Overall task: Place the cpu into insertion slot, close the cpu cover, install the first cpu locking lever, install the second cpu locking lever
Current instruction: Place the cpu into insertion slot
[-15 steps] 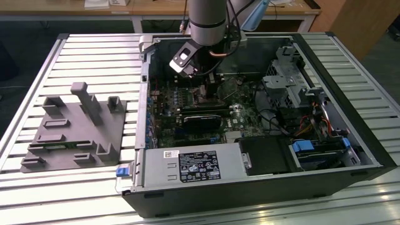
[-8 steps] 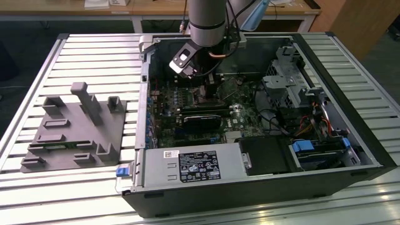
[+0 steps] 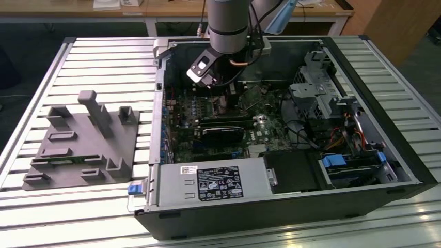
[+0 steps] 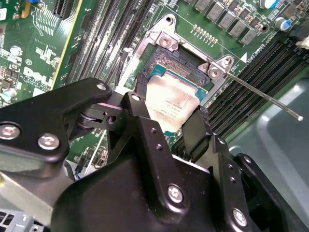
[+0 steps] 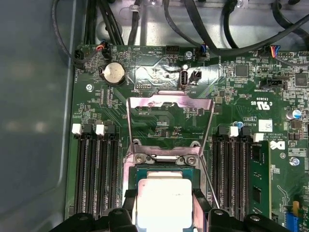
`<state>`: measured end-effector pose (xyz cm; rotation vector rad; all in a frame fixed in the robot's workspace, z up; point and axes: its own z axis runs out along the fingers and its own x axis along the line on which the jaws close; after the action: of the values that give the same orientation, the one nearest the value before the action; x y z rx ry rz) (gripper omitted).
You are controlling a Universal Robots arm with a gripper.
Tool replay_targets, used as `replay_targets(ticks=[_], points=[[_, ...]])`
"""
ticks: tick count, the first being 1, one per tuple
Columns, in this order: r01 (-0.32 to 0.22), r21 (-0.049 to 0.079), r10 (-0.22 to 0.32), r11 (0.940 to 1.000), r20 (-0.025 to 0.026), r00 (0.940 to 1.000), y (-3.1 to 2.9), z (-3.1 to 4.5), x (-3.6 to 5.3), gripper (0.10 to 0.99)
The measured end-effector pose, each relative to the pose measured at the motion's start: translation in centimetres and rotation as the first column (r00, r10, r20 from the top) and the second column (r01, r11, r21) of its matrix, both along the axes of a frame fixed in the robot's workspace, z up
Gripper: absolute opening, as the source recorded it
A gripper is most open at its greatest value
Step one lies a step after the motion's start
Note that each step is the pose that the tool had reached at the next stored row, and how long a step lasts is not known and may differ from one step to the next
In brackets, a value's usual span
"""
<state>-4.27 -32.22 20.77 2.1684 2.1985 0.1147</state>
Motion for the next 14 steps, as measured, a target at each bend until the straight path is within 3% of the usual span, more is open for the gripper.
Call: replay_targets(ticks=[14], points=[[0.019,0.000,-0.019,0.9998,0.0000,0.9998,0.00,-0.93,-0.27,0.541]])
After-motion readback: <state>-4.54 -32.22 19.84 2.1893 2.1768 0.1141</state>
